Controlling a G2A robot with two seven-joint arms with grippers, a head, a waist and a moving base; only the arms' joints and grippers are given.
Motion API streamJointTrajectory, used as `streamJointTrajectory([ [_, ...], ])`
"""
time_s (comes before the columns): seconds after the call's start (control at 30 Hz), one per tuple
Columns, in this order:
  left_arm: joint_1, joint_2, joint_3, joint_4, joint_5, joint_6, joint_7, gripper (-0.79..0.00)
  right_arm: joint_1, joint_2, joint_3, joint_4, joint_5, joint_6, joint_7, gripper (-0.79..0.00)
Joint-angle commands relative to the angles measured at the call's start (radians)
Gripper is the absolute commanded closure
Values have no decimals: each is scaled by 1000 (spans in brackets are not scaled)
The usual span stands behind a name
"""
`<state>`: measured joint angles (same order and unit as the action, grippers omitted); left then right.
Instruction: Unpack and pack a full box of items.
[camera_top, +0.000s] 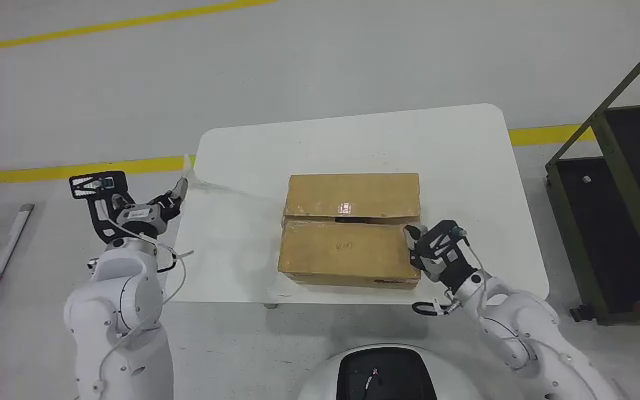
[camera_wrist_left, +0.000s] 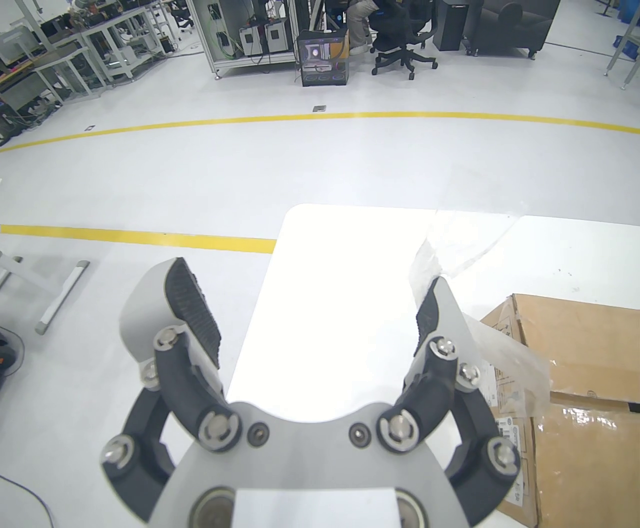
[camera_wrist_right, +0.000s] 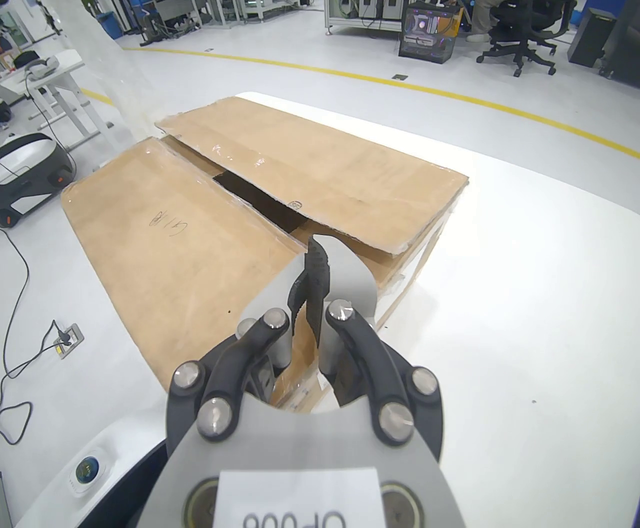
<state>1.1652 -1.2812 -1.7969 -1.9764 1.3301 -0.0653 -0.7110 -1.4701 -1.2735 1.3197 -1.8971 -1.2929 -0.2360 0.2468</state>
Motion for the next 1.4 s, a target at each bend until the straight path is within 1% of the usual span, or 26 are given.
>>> streamJointTrajectory([
  [0.0, -2, 3, -7, -3, 10, -5, -2, -785, 4, 0, -1, 3, 0, 4, 0, 0],
  [0.17, -10, 10, -21, -6, 25, -13, -11, -785, 10, 0, -3, 9, 3, 10, 0, 0],
  [0.4, -21, 18, -33, -10, -1, -33, 26, -785, 14, 1, -4, 14, 6, 16, -1, 0],
  [0.6, -25, 25, -42, -12, 25, -23, 17, -785, 14, 2, -3, 13, 12, 19, -3, 0],
  [0.7, -21, 27, -40, -21, 24, -22, 22, -785, 11, 2, 4, 2, 31, 29, -12, 0],
  [0.77, -15, 29, -26, -39, 27, -44, 20, -785, 7, 2, 16, -14, 48, 42, -22, 0],
  [0.83, -10, 30, 1, -58, 19, -74, 8, -785, 0, 3, 31, -36, 65, 53, -31, 0],
  [0.9, -7, 29, 32, -75, -4, -77, 6, -785, -8, 4, 51, -60, 78, 61, -36, 0],
  [1.03, -4, 32, 132, -113, -2, -165, -16, -785, -30, 8, 101, -101, 81, 80, -47, 0],
  [1.07, -6, 31, 154, -117, -9, -165, -19, -785, -37, 9, 113, -107, 81, 83, -49, 0],
  [1.1, -8, 29, 189, -125, -25, -171, -22, -785, -44, 10, 127, -112, 83, 87, -51, 0],
  [1.13, -12, 29, 228, -133, -23, -205, -33, -785, -52, 11, 141, -115, 89, 91, -54, 0],
  [1.23, -26, 26, 335, -142, -40, -250, -50, -785, -76, 14, 183, -118, 102, 97, -59, 0],
  [1.3, -33, 23, 405, -143, -57, -266, -66, -785, -92, 16, 210, -115, 111, 97, -63, 0],
  [1.37, -46, 22, 481, -145, -40, -327, -93, -785, -106, 18, 235, -107, 120, 101, -68, 0],
])
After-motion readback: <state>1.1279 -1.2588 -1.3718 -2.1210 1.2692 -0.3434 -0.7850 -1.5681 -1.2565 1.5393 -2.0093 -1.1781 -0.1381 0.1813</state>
